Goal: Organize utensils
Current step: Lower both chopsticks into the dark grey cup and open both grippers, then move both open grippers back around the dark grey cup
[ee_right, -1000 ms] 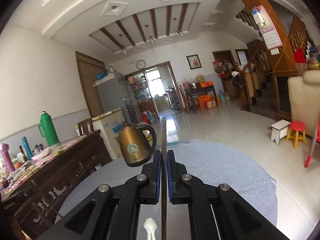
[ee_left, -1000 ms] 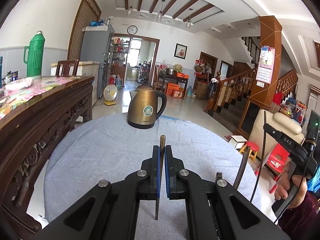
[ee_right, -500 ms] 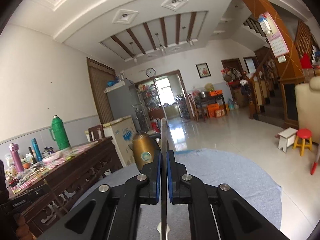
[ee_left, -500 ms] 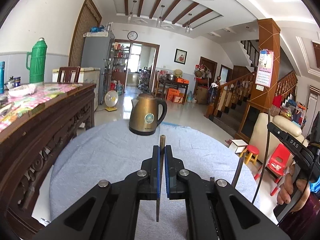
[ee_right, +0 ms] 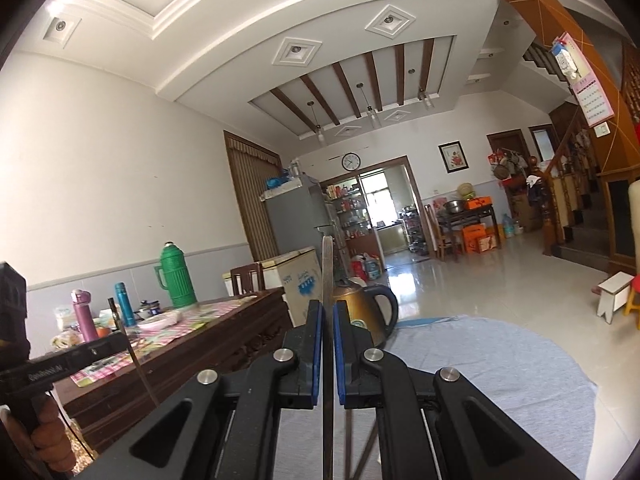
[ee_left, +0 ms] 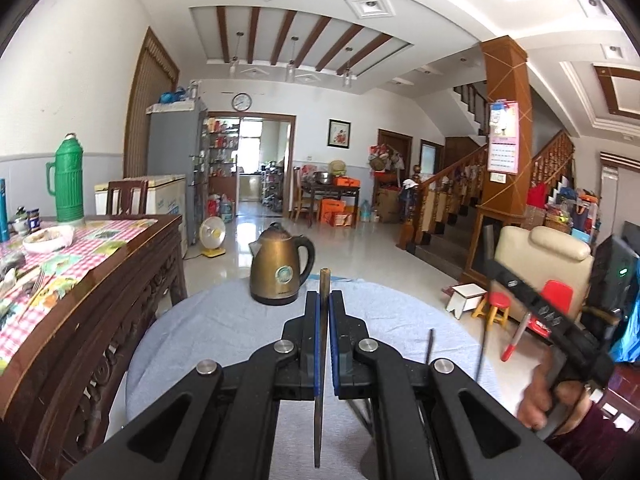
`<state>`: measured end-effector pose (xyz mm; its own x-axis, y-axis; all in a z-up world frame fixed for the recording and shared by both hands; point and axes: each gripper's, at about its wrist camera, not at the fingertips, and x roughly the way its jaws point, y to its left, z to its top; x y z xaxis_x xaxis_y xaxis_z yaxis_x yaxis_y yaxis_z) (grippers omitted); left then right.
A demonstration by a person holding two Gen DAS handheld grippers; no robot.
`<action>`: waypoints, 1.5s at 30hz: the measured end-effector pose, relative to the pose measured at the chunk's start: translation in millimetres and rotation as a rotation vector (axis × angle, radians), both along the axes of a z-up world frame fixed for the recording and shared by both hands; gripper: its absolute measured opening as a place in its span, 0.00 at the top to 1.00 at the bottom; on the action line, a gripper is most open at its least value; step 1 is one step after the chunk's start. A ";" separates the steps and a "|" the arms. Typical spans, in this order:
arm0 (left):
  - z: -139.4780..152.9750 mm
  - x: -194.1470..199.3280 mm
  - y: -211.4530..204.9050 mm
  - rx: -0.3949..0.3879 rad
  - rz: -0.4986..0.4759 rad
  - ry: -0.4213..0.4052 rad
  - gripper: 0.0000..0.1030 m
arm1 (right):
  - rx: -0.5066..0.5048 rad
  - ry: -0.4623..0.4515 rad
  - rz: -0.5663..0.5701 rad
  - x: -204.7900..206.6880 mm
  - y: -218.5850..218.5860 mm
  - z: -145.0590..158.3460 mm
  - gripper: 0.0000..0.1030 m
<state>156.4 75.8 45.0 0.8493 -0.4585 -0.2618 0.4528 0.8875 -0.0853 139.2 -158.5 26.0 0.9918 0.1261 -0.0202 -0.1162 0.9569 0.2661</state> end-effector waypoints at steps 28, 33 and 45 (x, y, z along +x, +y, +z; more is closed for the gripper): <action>-10.5 16.2 -53.4 -0.044 -0.112 0.165 0.96 | -0.025 0.124 -0.012 36.0 3.2 -71.6 0.94; -7.3 10.0 -49.3 -0.026 -0.093 0.140 0.96 | 0.007 0.172 0.017 26.5 -5.1 -78.9 0.92; -40.1 2.9 -48.3 0.041 -0.017 0.244 0.47 | 0.056 0.178 -0.062 -2.2 -35.7 -72.6 0.77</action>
<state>159.3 27.5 4.8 0.7509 -0.4571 -0.4766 0.4384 0.8848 -0.1579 137.1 -194.2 -46.6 0.9791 0.0710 -0.1907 -0.0043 0.9440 0.3299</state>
